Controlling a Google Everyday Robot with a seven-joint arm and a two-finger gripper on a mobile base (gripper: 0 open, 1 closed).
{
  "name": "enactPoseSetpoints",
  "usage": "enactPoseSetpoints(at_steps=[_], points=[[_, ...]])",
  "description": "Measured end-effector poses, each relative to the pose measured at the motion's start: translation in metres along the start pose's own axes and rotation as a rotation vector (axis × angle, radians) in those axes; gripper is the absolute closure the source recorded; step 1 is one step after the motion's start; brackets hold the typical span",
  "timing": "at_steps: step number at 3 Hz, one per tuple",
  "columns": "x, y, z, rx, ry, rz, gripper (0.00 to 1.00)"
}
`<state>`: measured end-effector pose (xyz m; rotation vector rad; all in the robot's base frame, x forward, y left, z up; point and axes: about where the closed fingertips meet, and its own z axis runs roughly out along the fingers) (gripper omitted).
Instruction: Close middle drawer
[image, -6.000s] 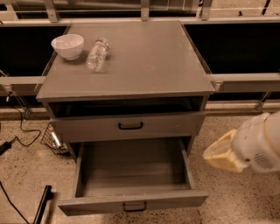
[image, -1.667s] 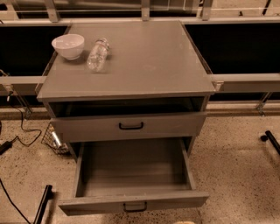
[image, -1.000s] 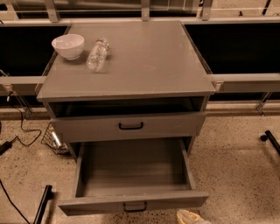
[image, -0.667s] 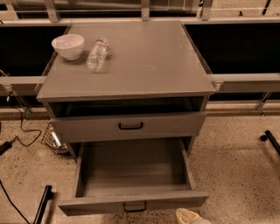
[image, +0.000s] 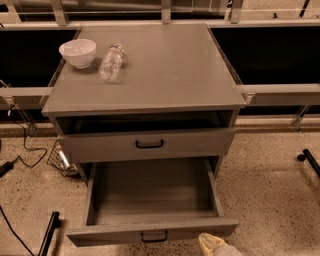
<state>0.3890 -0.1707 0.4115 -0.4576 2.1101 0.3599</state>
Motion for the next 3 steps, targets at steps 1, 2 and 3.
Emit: enactPoseSetpoints(at_steps=[1, 2, 3], points=[[-0.005, -0.003, 0.014, 0.002, -0.02, 0.005, 1.0], [-0.012, -0.007, 0.029, 0.011, -0.048, 0.01, 1.0], [-0.023, -0.011, 0.045, 0.017, -0.075, 0.012, 1.0]])
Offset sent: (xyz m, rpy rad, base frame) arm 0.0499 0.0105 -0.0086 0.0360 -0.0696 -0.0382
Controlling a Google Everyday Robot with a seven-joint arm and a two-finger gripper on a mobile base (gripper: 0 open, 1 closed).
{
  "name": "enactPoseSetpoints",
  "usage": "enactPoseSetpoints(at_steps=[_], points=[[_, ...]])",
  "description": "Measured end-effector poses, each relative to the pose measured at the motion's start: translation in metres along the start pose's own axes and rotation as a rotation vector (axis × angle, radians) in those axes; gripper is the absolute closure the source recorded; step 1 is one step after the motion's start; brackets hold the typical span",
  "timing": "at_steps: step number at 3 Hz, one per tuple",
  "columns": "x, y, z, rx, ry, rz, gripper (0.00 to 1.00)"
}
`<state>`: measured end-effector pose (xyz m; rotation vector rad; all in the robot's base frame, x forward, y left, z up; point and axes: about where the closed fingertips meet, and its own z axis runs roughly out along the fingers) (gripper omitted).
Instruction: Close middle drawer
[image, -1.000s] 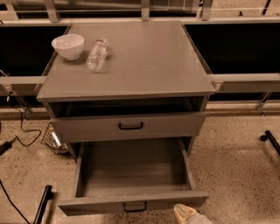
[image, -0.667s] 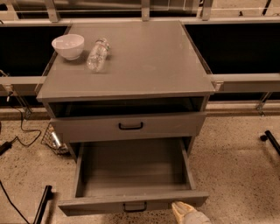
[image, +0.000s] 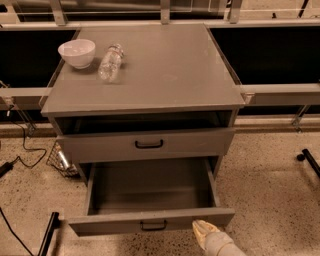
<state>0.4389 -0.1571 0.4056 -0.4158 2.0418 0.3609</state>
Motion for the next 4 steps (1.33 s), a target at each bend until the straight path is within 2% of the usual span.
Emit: enactPoseSetpoints(at_steps=[4], points=[[-0.056, -0.015, 0.082, -0.008, -0.094, -0.017, 1.0]])
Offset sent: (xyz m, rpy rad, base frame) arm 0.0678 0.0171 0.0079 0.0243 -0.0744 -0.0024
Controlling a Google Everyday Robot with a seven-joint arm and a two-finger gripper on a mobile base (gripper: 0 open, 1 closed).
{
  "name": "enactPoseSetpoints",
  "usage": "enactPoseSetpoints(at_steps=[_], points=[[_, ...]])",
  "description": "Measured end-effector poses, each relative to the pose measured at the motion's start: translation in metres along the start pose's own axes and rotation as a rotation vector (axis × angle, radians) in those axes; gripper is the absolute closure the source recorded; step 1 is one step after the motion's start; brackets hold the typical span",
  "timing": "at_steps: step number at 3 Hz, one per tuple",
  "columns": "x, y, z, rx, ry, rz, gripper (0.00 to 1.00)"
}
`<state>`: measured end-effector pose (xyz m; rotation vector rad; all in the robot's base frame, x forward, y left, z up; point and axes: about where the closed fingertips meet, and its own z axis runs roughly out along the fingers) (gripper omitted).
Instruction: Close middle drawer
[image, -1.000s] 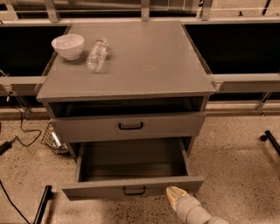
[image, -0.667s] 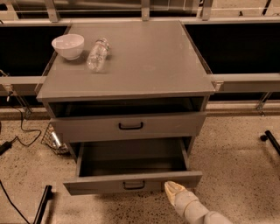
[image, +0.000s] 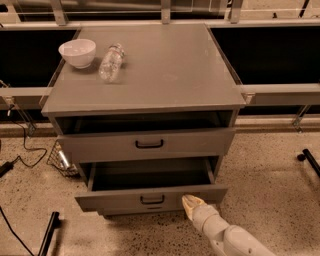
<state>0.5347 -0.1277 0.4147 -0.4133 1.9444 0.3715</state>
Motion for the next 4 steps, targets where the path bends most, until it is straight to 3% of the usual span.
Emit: enactPoseSetpoints(at_steps=[4], points=[[-0.034, -0.037, 0.074, 0.044, -0.039, -0.005, 1.0]])
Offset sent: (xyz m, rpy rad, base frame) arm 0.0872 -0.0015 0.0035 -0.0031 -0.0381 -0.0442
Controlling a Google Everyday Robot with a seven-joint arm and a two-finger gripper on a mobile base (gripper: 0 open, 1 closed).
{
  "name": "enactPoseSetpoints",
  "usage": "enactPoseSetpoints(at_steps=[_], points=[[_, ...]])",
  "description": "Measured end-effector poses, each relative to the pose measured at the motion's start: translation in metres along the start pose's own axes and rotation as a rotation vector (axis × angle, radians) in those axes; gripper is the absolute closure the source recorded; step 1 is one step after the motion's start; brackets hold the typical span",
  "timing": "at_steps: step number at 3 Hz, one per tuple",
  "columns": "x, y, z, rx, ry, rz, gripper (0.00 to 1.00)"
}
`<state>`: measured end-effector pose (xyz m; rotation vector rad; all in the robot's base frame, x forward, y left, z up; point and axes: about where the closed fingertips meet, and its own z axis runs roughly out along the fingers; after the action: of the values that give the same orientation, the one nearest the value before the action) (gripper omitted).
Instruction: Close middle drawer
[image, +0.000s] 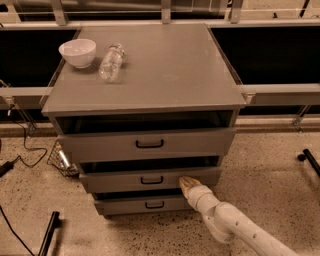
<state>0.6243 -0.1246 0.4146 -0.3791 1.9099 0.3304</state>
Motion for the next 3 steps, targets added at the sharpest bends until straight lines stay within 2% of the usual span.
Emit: enactPoseSetpoints(at_steps=[2, 3], points=[[-0.003, 0.005, -0.002, -0.015, 0.008, 0.0, 1.0], [-0.002, 0.018, -0.015, -0.069, 0.056, -0.006, 1.0]])
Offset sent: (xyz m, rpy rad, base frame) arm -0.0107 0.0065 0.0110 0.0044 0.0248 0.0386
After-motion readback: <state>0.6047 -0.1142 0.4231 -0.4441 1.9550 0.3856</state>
